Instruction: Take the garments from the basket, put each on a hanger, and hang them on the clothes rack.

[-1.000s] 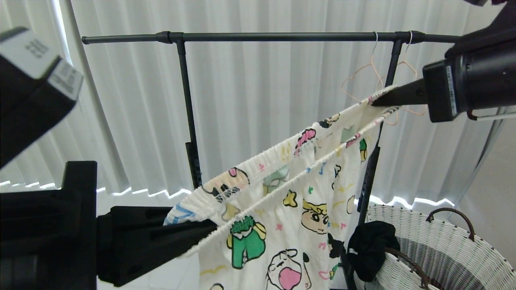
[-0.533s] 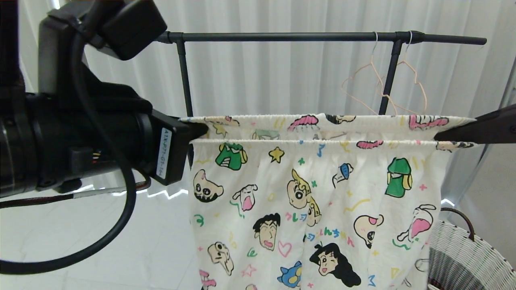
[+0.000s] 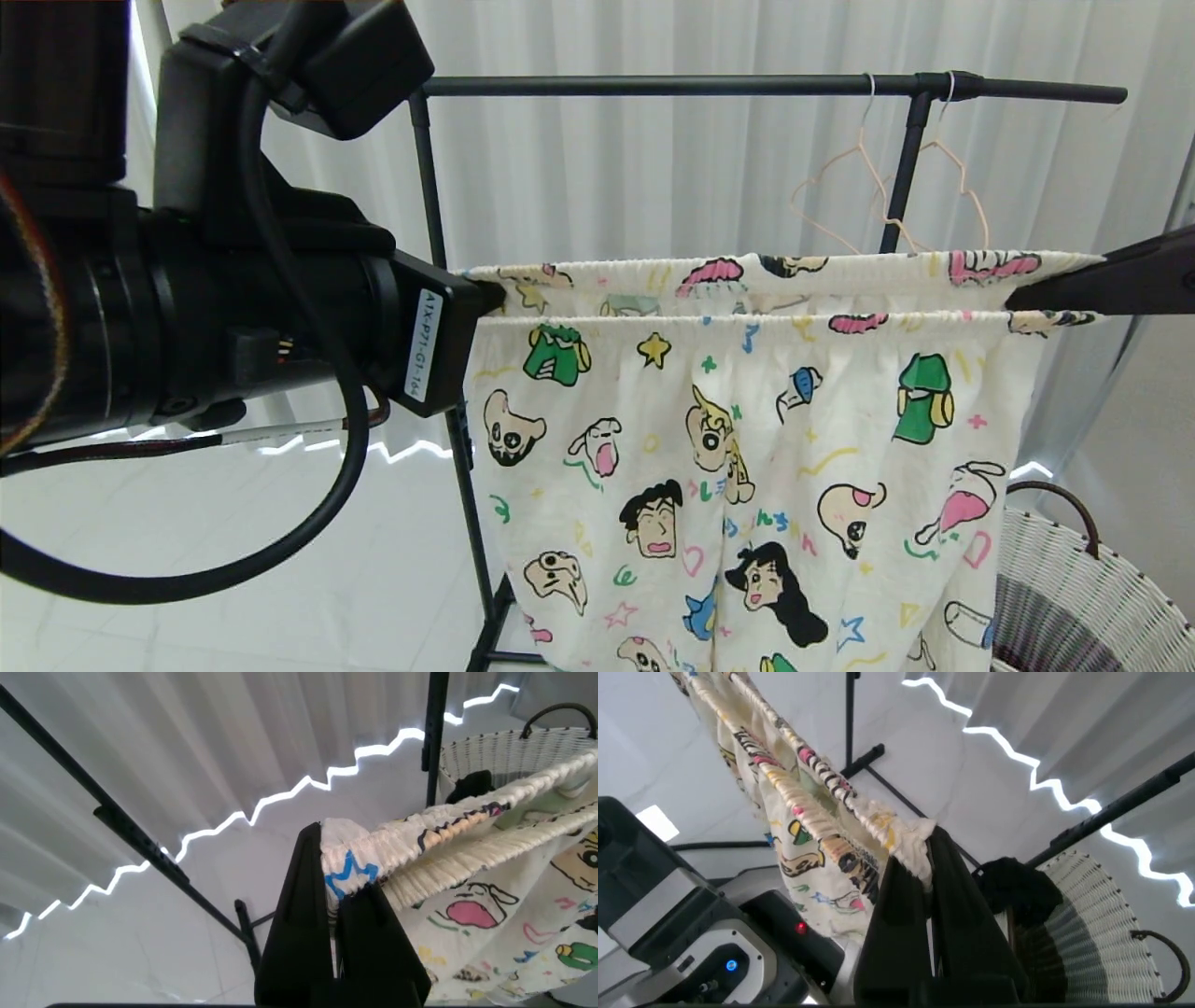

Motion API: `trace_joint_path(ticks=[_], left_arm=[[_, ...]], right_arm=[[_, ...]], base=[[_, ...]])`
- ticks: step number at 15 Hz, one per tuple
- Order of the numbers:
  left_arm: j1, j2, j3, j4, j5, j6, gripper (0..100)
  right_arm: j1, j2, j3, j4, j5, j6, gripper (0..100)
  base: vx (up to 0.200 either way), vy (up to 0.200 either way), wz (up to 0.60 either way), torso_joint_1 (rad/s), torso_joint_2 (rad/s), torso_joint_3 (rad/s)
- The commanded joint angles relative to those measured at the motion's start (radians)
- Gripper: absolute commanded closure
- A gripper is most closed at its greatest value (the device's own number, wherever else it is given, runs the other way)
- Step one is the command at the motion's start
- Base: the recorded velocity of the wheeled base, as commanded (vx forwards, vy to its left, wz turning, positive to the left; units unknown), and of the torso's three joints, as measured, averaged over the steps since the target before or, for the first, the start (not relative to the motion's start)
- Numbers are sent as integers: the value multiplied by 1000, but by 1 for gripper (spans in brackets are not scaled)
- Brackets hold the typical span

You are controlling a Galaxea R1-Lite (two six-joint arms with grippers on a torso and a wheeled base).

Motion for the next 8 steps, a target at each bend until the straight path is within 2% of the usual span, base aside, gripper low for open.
trace_joint_path(ticks=[1, 8], left_arm=[[0, 0, 0, 0, 1, 0, 100], [0, 2, -12, 0, 1, 2, 100]], right_arm=[[1, -1, 1, 1, 1, 0, 100], [1, -1, 10, 0, 1, 0, 100]], base=[[0, 0, 0, 0, 0, 0], [0, 0, 0, 0, 0, 0]])
